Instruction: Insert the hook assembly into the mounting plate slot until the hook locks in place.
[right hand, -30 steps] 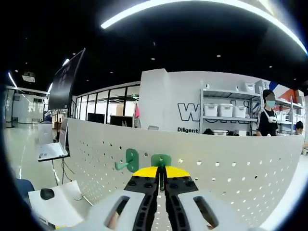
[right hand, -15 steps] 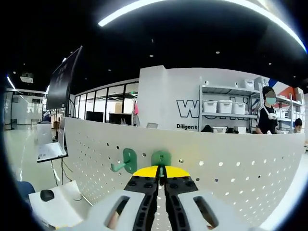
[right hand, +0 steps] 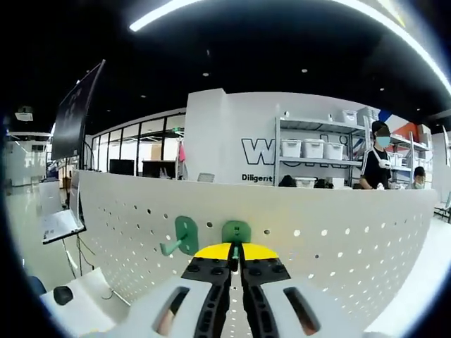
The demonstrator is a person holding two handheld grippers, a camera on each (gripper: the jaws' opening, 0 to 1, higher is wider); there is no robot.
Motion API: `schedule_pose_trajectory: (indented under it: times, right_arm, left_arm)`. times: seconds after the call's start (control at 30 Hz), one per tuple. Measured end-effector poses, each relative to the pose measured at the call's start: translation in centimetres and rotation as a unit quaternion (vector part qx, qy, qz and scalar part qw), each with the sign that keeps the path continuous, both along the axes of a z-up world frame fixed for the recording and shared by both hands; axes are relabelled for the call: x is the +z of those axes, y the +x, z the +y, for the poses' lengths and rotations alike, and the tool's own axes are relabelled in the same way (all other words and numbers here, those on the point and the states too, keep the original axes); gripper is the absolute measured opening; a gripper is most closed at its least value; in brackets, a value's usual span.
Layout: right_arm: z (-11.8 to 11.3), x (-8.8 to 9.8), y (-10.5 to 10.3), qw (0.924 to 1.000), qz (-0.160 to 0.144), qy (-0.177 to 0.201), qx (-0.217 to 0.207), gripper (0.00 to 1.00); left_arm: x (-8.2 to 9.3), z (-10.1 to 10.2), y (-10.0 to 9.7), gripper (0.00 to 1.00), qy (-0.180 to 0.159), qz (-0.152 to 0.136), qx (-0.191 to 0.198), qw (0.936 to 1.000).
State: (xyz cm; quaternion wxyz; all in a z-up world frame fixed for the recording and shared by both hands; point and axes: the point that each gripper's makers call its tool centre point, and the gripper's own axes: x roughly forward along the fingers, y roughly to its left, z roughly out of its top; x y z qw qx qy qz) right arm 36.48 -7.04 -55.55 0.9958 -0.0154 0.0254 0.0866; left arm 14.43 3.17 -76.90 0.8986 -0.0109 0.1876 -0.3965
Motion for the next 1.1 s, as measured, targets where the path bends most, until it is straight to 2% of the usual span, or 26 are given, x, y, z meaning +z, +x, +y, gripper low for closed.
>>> schedule_pose_trajectory:
  times: [0.4,0.63,0.87,0.93,1.0,1.1]
  right_arm:
    - [0.0,-0.3,0.2,0.9998,0.001,0.002,-0.019,0.03]
    - [0.0,-0.3,0.0,1.0000,-0.002,0.001,-0.009,0.03]
    - [0.3,-0.2,-0.1,0.9994,-0.014,-0.012,0.030,0.06]
    - [0.7,-0.6,-0.2,0.9987,-0.009,-0.007,0.050,0.09]
    - [0.8,-0.9,-0.5,0.9979,-0.010,-0.020,0.060,0.12]
    - [1.1,-1.3,-0.8,0.9968,-0.007,-0.019,0.077,0.26]
  left_arm:
    - [0.0,0.1,0.0,0.78,-0.004,0.000,0.000,1.0000]
    - [-0.1,0.1,0.0,0.78,-0.002,0.000,-0.001,1.0000]
    - [-0.2,0.4,0.1,0.78,-0.002,0.002,0.004,1.0000]
    - [-0.2,0.3,0.1,0.78,-0.001,0.003,0.003,1.0000]
    - [-0.3,0.2,0.0,0.78,0.003,0.002,0.000,1.0000]
    - [-0.4,0.1,-0.1,0.78,0.006,0.003,-0.003,1.0000]
